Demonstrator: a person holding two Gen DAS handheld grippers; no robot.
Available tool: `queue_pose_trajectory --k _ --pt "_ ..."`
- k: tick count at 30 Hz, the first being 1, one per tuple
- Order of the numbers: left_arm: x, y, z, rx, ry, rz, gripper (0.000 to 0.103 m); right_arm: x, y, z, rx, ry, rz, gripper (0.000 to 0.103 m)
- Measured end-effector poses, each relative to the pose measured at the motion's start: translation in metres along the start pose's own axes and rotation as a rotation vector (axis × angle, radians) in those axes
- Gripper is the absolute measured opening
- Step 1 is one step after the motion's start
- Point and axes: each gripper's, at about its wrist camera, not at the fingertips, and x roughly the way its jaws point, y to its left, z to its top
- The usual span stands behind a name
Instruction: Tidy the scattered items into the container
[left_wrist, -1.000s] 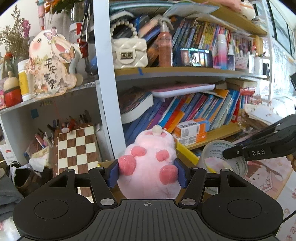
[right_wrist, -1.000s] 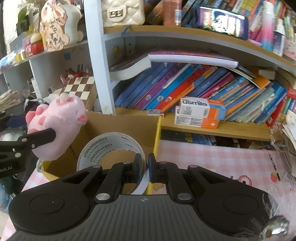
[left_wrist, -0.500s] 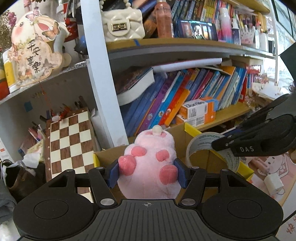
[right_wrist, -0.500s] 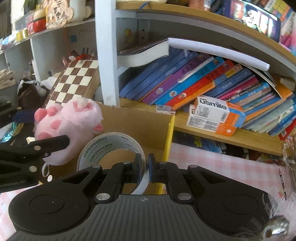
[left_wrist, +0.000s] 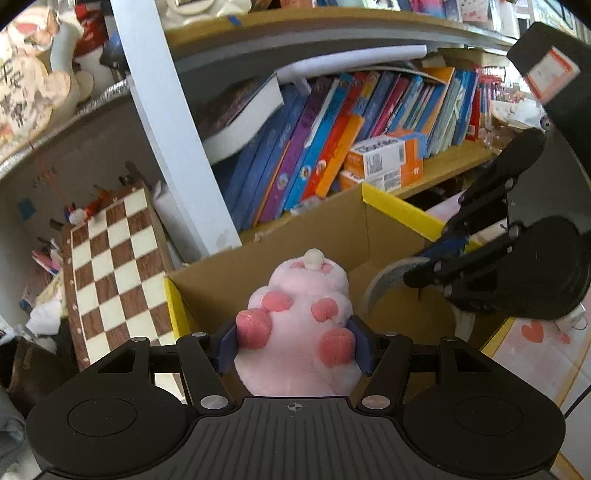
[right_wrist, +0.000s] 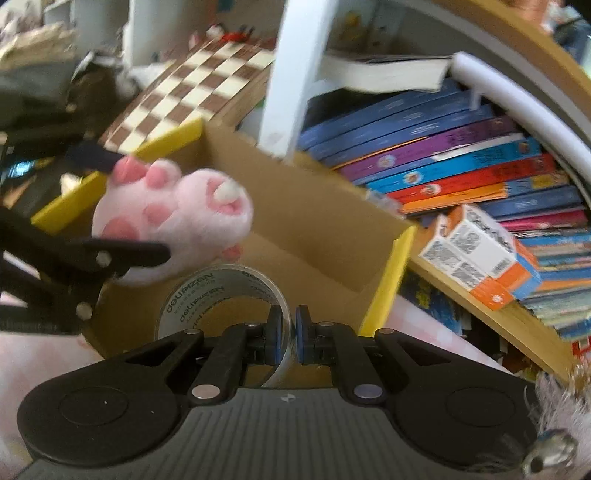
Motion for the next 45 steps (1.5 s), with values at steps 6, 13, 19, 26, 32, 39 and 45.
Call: queue_pose_trajectory --k 6,13,19,26,32,39,45 --pt "0.012 -0.002 -0.003 0.016 0.045 -0.021 0.061 0.016 0.009 0.001 -0.072 0.057 0.066 0.008" --pt "0.018 -0.001 -0.005 0.034 0.083 -0.038 0.061 0.028 0.013 0.002 -0.127 0.094 0.108 0.008" --pt "0.022 0.006 -0.005 0.014 0.114 -0.054 0.061 0.031 0.013 0.004 -0.127 0.105 0.129 0.008" --pt "0.025 0.008 -0.005 -0.001 0.132 -0.068 0.061 0.036 0.012 0.005 -0.104 0.117 0.138 0.008" --pt "0.027 0.01 -0.006 -0.02 0.144 -0.081 0.061 0.039 0.01 0.004 -0.087 0.126 0.146 0.009" --pt "0.03 0.011 -0.006 -0.022 0.154 -0.077 0.062 0.04 0.01 0.004 -0.085 0.124 0.14 0.009" --pt "0.031 0.013 -0.006 -0.034 0.165 -0.081 0.062 0.044 0.009 0.004 -0.075 0.129 0.127 0.009"
